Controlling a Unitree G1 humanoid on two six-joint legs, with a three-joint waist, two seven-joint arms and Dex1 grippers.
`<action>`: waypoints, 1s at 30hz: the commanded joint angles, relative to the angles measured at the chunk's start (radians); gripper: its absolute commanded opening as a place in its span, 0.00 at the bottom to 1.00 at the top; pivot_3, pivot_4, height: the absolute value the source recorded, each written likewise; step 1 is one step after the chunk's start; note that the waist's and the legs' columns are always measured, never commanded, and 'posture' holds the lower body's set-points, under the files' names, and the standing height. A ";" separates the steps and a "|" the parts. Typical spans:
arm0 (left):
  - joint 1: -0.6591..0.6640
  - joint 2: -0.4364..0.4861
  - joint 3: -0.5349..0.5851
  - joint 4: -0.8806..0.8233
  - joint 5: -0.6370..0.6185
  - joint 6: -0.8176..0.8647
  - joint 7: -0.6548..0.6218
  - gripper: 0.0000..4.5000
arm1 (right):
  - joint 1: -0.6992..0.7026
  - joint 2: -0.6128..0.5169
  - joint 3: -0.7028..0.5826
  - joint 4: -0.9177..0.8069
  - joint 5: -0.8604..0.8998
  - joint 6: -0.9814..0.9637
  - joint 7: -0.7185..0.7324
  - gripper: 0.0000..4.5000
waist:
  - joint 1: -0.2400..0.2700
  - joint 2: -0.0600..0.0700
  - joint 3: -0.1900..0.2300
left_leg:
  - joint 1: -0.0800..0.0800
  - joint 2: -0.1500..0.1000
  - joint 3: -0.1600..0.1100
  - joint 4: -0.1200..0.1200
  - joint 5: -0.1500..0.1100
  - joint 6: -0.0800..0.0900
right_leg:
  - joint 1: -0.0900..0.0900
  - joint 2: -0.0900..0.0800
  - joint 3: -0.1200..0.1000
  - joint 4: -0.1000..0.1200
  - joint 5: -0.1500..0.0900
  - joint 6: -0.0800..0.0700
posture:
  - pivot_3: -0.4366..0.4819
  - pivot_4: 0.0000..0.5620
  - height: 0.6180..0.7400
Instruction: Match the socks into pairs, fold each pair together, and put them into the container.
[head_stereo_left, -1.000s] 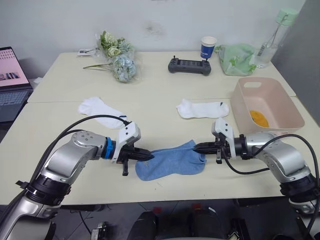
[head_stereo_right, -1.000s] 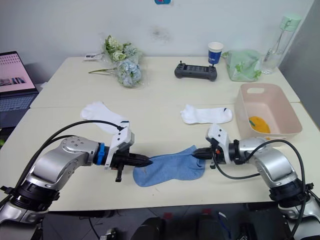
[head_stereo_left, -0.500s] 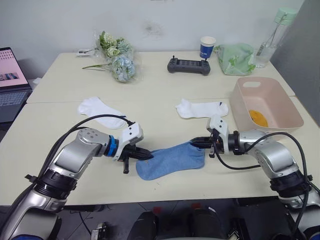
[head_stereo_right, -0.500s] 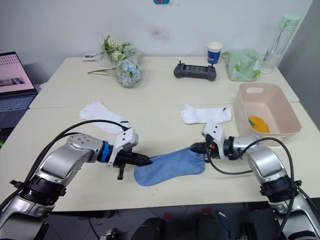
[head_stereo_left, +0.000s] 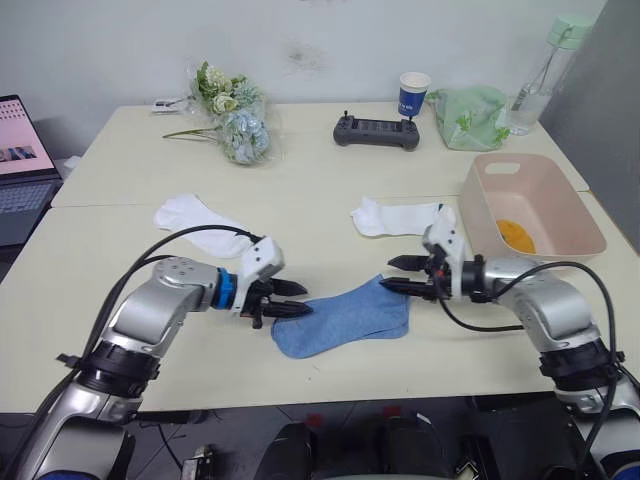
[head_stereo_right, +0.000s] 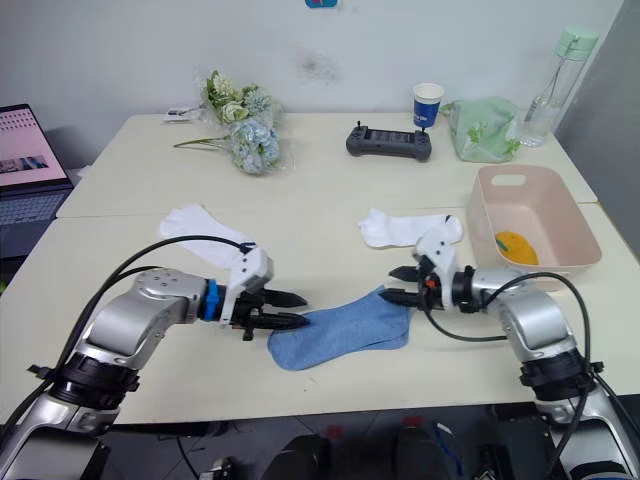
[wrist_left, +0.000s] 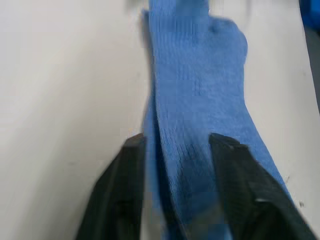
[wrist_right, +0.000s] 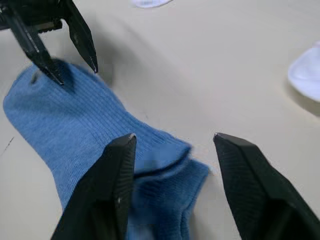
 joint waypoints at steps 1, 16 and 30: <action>0.063 0.033 0.110 -0.061 -0.067 0.026 0.013 0.48 | 0.028 -0.028 -0.068 -0.071 0.045 0.025 -0.008 0.55 | 0.000 0.000 0.000 | 0.000 0.000 0.000 0.000 0.000 0.000 | 0.000 0.000 0.000 0.000 0.000 0.000 | 0.48 0.27 1.00; 0.380 0.082 0.221 -0.328 -0.129 0.047 0.112 0.48 | 0.080 -0.042 -0.022 -0.108 0.019 0.026 -0.039 0.55 | 0.004 0.000 0.000 | 0.001 0.000 0.000 -0.001 0.000 0.000 | 0.001 -0.004 0.001 0.000 0.000 0.000 | 0.48 0.27 1.00; 0.298 0.013 0.064 -0.234 0.005 -0.087 0.160 0.48 | 0.104 -0.048 0.025 -0.075 -0.034 -0.052 -0.018 0.55 | 0.004 0.000 0.000 | 0.001 -0.001 0.001 -0.001 0.000 0.000 | 0.001 -0.004 0.000 0.000 0.000 0.000 | 0.48 0.27 1.00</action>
